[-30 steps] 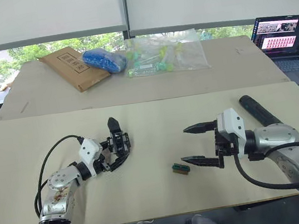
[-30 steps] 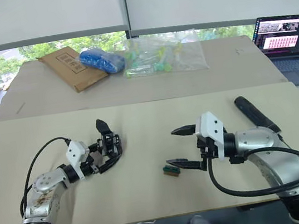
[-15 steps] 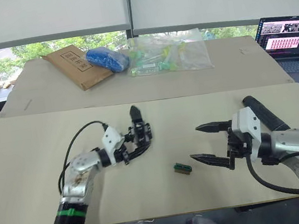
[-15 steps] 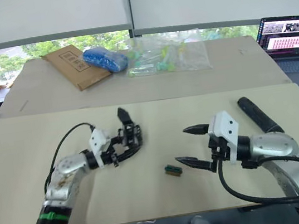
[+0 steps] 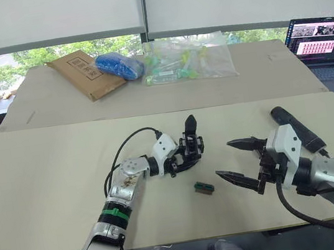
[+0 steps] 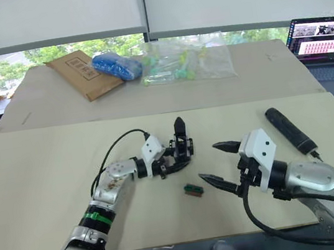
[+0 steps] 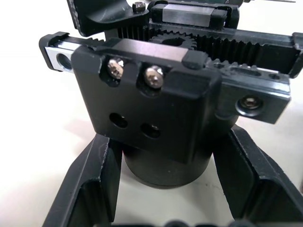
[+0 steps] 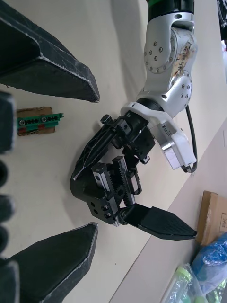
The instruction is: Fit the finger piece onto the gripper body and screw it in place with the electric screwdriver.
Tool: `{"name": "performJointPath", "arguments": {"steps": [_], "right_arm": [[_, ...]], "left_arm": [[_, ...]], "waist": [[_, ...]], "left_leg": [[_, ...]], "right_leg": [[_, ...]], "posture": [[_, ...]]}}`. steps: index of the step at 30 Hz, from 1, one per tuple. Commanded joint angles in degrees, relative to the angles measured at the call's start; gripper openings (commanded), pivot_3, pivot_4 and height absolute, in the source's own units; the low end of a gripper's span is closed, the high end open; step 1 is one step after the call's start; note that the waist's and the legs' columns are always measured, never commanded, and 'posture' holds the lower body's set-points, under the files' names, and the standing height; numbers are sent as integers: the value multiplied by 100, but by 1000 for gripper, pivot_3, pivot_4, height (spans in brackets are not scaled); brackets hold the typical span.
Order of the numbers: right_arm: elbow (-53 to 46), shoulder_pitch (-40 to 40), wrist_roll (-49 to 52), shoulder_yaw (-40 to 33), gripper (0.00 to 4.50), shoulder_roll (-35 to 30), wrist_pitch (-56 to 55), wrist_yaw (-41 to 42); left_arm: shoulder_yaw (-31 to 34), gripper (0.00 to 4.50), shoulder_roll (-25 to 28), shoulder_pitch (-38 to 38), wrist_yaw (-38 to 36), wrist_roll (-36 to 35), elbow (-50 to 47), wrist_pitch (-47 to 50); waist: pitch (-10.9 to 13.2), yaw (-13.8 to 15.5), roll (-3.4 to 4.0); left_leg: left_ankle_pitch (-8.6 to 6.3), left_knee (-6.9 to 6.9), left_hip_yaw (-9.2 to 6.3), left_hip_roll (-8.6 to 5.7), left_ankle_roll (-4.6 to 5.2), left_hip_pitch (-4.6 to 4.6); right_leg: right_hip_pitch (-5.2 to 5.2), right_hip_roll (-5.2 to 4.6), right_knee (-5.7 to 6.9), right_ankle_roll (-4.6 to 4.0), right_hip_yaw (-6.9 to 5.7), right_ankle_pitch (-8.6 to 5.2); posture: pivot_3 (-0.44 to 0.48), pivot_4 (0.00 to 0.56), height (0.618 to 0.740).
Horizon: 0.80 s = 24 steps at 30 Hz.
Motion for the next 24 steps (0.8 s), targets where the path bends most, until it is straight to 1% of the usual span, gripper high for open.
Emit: {"name": "performJointPath", "arguments": {"steps": [1, 4, 6, 7, 8, 9, 12, 17, 18, 21, 24], "right_arm": [[-226, 86, 149, -221, 4500, 4, 11, -103], [-228, 129, 131, -222, 4500, -8, -8, -144], [-177, 104, 47, -175, 4500, 24, -57, -214], [-156, 88, 16, -152, 4500, 43, -75, -252], [-145, 76, -15, -124, 4500, 63, -94, -289], [-154, 82, -28, -112, 4500, 69, -102, -307], [-187, 144, -44, -162, 4500, 38, -115, -293], [53, 44, -424, -455, 4500, -263, -141, -362], [103, 10, -493, -527, 4500, -401, -55, -352], [484, -353, -244, -742, 4500, -1031, 528, -48], [1086, -1086, 111, -540, 4500, -1623, 1359, 254]], "left_arm": [[19, 2282, -93, -205, -100, -28, -103, -336], [-3, 2282, -92, -185, -108, 12, -55, -352], [74, 3304, -85, -120, 41, 31, 9, -326], [116, 3665, -84, -81, 46, -13, 20, -259], [120, 4145, -34, 5, 8, -10, -20, -317], [143, 4441, 36, 120, -65, -57, -130, -252], [224, 4441, 325, 447, -282, -231, -549, 65], [446, 4441, 1252, 1038, -995, -765, -1653, 837], [491, 4441, 1425, 1110, -1107, -869, -1855, 957], [738, 4441, 2072, 1206, -1528, -1325, -2670, 1467], [983, 4441, 2540, 1010, -1732, -1843, -3382, 2054]], "waist": [[0, 2, 0], [0, -1, 0], [0, 0, 0], [0, 3, 0], [0, 3, 0], [0, -1, 0], [0, -43, 1], [-1, -105, 3], [-1, -102, 3], [2, -86, 7], [3, -71, 10]], "left_leg": [[0, 0, 0, 0, 0, 0], [0, 0, 0, 0, 0, 0], [0, 0, -1, 1, 1, 0], [0, 0, -2, 1, 1, 0], [-1, 0, -3, 1, 1, 2], [-1, 0, -3, 1, 1, 3], [-1, -3, -3, 4, 1, 6], [-1, -6, -1, 10, 0, 16], [-1, -6, -1, 10, 0, 17], [-1, -5, 0, 8, 1, 16], [-1, -3, -3, 8, 1, 16]], "right_leg": [[0, 0, 0, 0, 0, 0], [0, 0, 0, 0, 0, 0], [0, 0, 0, 0, 0, 0], [0, 0, 0, 0, 0, 0], [3, -1, 0, 0, 0, 0], [4, -1, 0, 0, 0, 0], [4, -1, 1, 0, 1, 0], [5, 1, 6, -1, 9, -1], [6, 1, 6, -1, 10, -1], [5, -2, 5, -1, 13, -1], [9, -4, 0, -1, 10, -1]], "posture": [[0, 150, 740], [0, 150, 740], [0, 150, 740], [0, 150, 740], [0, 150, 740], [0, 150, 740], [0, 150, 740], [0, 150, 740], [0, 150, 740], [0, 150, 740], [0, 150, 740]]}}
